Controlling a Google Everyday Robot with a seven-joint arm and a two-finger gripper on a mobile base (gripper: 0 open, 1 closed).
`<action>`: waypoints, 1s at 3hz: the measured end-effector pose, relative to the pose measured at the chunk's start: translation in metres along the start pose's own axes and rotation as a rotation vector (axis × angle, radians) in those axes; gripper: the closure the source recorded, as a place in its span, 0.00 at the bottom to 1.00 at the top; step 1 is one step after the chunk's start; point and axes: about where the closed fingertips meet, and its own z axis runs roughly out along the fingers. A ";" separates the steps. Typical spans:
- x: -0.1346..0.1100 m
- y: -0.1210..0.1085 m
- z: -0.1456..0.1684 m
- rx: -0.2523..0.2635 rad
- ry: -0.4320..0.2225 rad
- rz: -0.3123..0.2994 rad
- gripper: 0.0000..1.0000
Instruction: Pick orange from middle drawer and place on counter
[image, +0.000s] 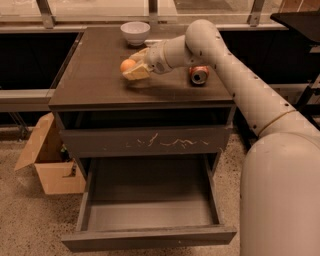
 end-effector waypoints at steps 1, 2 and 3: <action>0.003 -0.001 -0.001 -0.002 0.018 0.009 0.81; 0.004 -0.001 -0.002 -0.001 0.023 0.011 0.58; 0.005 -0.002 -0.003 0.002 0.026 0.012 0.35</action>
Offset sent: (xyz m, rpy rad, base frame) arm 0.0021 -0.0158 0.0011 -0.0326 0.0185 -0.0323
